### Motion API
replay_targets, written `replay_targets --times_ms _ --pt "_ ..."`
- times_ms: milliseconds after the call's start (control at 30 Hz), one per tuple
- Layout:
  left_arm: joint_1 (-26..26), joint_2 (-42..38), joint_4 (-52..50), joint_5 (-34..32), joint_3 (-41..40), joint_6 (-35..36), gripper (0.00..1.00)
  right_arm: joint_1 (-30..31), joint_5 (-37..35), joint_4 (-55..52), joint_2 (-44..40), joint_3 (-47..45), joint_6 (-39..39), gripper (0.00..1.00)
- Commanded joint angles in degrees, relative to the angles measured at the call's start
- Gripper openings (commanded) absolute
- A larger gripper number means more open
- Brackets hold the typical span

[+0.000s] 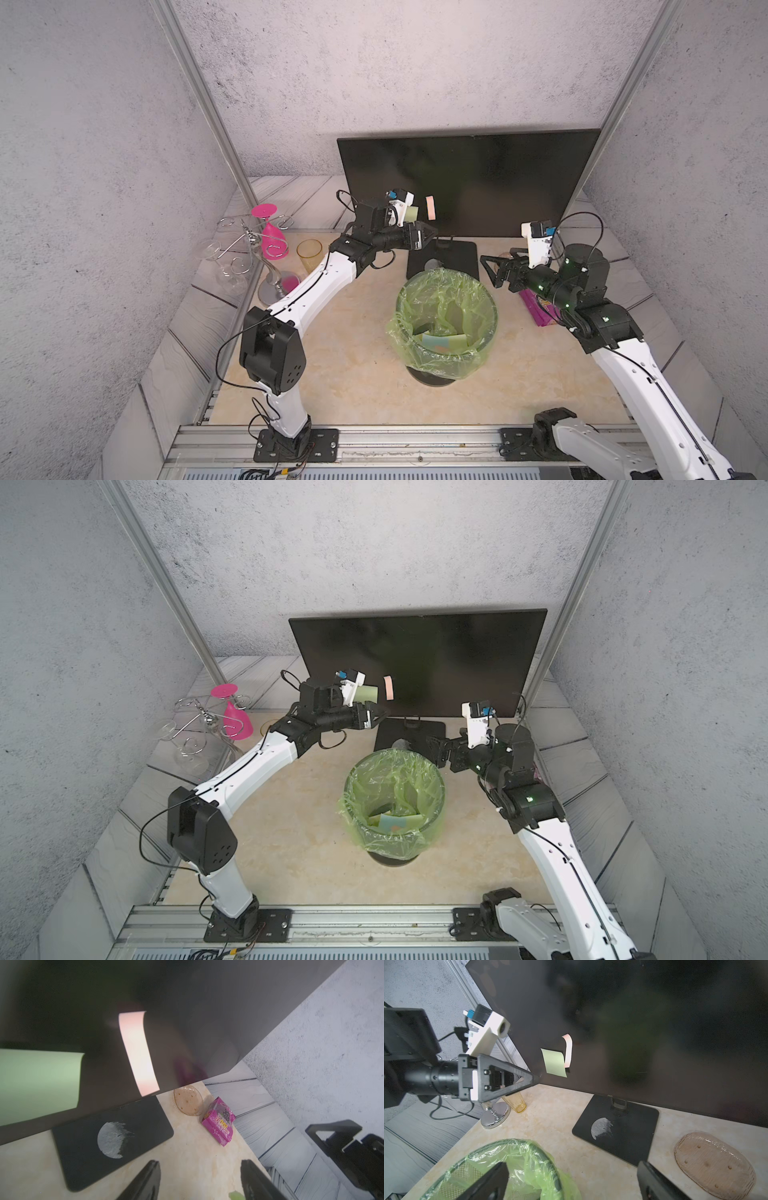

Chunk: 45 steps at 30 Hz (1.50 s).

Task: Remove the sticky note from the monitor
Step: Place the sticky note in the trash bin, then tear off the sticky note from the monitor.

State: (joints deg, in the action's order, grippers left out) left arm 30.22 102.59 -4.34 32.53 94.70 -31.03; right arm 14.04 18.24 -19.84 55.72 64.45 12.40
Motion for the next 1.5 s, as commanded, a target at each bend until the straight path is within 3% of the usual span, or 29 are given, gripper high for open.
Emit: replay_targets --times_ms 0,467,967,1467 --pt "-0.8 1.9 9.9 -1.7 1.5 -5.2 0.67 -0.2 -0.4 0.9 -0.2 0.6 0.5 0.99" --pt "-1.7 9.3 20.3 -1.0 3.2 -13.3 0.66 -0.7 -0.4 1.2 -0.7 -0.2 0.3 0.99" --pt "-1.7 14.7 22.2 0.7 7.9 -16.9 0.51 -1.0 0.0 1.2 -0.9 -0.3 0.2 0.99" --pt "-1.7 16.2 21.3 1.4 9.6 -17.3 0.21 -1.4 0.5 1.3 -0.7 -0.5 0.2 0.99"
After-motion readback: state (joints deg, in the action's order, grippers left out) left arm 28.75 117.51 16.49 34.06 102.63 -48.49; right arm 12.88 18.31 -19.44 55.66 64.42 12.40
